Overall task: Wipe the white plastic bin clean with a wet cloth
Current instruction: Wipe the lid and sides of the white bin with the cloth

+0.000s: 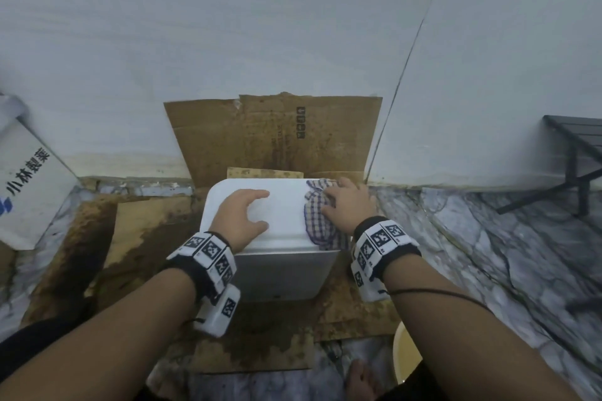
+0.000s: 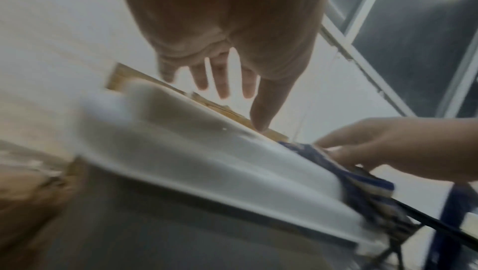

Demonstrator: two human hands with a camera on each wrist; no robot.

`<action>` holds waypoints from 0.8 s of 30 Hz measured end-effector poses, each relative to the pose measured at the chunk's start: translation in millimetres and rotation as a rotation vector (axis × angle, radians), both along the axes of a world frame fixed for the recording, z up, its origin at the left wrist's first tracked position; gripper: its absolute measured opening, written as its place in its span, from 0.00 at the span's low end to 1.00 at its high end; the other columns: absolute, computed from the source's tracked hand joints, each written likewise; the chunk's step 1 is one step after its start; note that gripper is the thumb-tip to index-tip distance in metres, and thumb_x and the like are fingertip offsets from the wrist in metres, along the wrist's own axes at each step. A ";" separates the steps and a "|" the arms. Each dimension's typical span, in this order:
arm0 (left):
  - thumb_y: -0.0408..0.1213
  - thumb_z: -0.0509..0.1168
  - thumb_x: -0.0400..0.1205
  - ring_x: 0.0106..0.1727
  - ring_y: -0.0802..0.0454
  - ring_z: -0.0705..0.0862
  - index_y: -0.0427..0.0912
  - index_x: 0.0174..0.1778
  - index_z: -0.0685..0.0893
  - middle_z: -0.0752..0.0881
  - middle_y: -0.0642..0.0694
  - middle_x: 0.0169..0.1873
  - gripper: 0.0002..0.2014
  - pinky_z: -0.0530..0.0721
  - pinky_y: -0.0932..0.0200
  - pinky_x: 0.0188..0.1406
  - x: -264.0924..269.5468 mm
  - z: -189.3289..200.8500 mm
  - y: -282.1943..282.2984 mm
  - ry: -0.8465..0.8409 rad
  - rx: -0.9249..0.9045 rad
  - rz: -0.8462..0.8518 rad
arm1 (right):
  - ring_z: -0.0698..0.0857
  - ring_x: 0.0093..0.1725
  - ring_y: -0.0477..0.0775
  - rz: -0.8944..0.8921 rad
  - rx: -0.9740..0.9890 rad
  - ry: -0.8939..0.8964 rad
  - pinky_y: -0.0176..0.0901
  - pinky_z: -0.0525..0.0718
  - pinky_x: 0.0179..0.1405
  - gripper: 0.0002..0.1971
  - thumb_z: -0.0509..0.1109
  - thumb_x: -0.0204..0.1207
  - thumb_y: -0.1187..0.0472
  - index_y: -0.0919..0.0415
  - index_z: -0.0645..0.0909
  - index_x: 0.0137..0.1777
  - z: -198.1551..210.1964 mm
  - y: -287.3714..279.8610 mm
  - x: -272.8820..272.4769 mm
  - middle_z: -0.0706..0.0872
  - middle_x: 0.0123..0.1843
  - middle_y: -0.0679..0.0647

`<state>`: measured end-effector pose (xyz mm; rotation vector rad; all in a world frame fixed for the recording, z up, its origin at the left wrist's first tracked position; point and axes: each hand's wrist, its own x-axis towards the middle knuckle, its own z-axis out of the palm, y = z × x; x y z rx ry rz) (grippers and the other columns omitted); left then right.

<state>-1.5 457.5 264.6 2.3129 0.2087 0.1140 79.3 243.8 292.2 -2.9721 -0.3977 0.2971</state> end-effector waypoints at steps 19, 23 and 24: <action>0.22 0.80 0.63 0.77 0.50 0.71 0.57 0.78 0.73 0.77 0.58 0.73 0.48 0.75 0.40 0.74 -40.1 -50.1 87.1 0.188 -0.683 0.169 | 0.51 0.85 0.67 0.155 -0.202 0.180 0.59 0.57 0.82 0.49 0.65 0.77 0.35 0.61 0.45 0.86 -8.6 54.5 16.1 0.50 0.87 0.63; 0.18 0.79 0.64 0.73 0.53 0.75 0.61 0.71 0.78 0.82 0.66 0.62 0.44 0.78 0.41 0.71 -41.0 -58.6 88.7 0.142 -0.807 0.173 | 0.48 0.85 0.67 0.246 -0.177 0.172 0.61 0.58 0.82 0.53 0.68 0.72 0.32 0.60 0.46 0.86 -11.7 95.1 19.9 0.51 0.87 0.62; 0.16 0.78 0.64 0.72 0.53 0.77 0.64 0.66 0.80 0.83 0.69 0.58 0.42 0.80 0.43 0.68 -41.6 -59.3 88.6 0.135 -0.850 0.168 | 0.50 0.85 0.66 0.272 -0.176 0.158 0.61 0.59 0.82 0.54 0.69 0.70 0.31 0.59 0.47 0.86 -13.0 106.5 20.7 0.53 0.86 0.62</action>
